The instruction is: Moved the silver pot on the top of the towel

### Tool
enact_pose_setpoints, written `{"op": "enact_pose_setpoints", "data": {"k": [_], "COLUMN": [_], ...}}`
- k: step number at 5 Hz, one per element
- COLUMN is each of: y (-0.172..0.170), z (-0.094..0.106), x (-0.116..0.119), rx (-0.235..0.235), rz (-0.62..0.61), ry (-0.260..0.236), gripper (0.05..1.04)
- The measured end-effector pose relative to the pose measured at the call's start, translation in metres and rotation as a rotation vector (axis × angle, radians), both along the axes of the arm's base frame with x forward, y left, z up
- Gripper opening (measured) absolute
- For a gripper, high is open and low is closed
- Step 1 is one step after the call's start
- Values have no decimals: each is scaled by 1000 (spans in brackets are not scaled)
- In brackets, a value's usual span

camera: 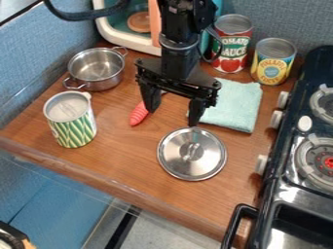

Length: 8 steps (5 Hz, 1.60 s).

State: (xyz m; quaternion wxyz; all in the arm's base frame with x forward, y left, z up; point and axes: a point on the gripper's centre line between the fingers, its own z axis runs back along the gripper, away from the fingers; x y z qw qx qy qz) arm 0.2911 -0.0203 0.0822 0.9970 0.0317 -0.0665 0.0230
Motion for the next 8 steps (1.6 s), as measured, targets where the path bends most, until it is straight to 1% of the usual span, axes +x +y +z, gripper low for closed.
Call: {"op": "enact_pose_setpoints", "data": {"k": [1,2,3,4,5,6,7,8], "y": [0,37,66,101,131,147,166,176], "z": [-10,-13,-5,-6,-9,-33,-41,-59], "x": [-3,11,35,61,82,99,108,112], "rx": [0,-20,-13,15,25,-10,-14,-40], "rz": [1,87,110,86,65,75,79,83], "ry": [34,22,-35,-36,-72,-42,-25,23], "gripper": [1000,1000,1000,1000,1000,1000,1000,994]}}
